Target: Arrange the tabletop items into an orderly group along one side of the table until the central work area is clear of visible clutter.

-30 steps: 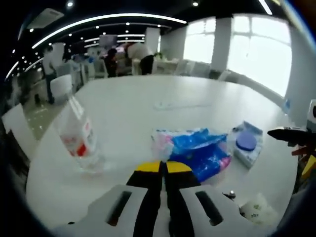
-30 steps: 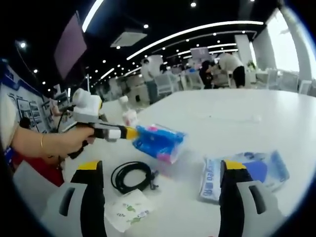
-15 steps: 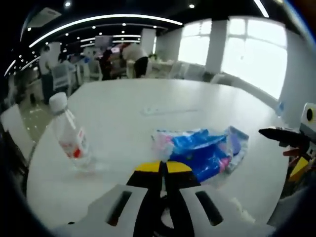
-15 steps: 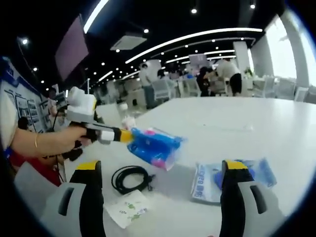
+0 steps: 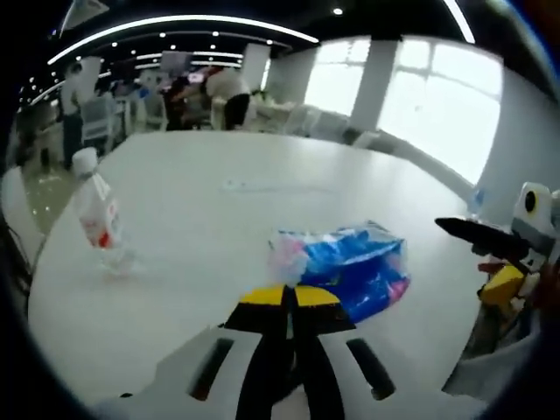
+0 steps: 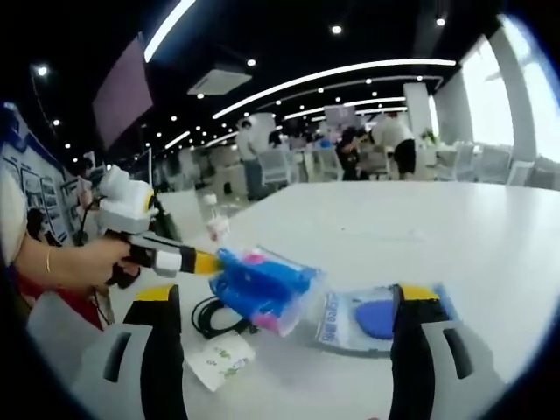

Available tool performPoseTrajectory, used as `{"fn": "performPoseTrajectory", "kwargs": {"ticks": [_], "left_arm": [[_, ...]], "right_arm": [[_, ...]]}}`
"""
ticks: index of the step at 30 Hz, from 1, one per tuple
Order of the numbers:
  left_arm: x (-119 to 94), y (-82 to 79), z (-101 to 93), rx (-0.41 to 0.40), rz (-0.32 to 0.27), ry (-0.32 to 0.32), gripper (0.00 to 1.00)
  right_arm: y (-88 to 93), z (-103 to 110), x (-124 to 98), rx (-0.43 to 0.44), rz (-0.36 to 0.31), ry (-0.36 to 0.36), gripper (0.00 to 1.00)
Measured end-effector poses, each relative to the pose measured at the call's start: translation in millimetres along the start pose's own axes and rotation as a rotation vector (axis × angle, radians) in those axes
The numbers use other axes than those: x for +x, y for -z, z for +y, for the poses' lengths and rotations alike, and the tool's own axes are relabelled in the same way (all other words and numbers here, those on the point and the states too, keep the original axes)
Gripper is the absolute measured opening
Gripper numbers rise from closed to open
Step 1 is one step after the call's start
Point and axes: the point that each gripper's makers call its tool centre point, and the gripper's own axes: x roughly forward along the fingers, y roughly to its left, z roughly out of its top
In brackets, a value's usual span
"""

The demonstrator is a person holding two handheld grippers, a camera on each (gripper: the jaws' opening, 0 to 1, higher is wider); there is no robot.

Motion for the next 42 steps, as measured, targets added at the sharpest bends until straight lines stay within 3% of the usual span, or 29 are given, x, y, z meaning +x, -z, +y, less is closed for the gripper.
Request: {"fn": "performPoseTrajectory", "kwargs": {"ticks": [10, 21, 30, 35, 42], "left_arm": [[-3.8, 17.4, -41.6, -0.04, 0.048, 0.048, 0.0], [1.6, 41.2, -81.7, -0.03, 0.086, 0.06, 0.0], [12.7, 60.6, -102.4, 0.005, 0.12, 0.06, 0.0], [19.0, 69.0, -107.6, -0.016, 0.11, 0.042, 0.0], [22.8, 84.6, -109.0, -0.065, 0.145, 0.011, 0.0]], "right_arm": [[12.6, -13.8, -22.6, -0.003, 0.028, 0.033, 0.99], [19.8, -19.5, -41.7, 0.005, 0.035, 0.04, 0.99], [27.8, -21.6, -52.7, 0.005, 0.061, 0.021, 0.99], [33.8, -22.6, -56.5, -0.01, 0.084, 0.017, 1.0], [41.8, -25.8, -60.2, -0.018, 0.107, 0.024, 1.0]]}}
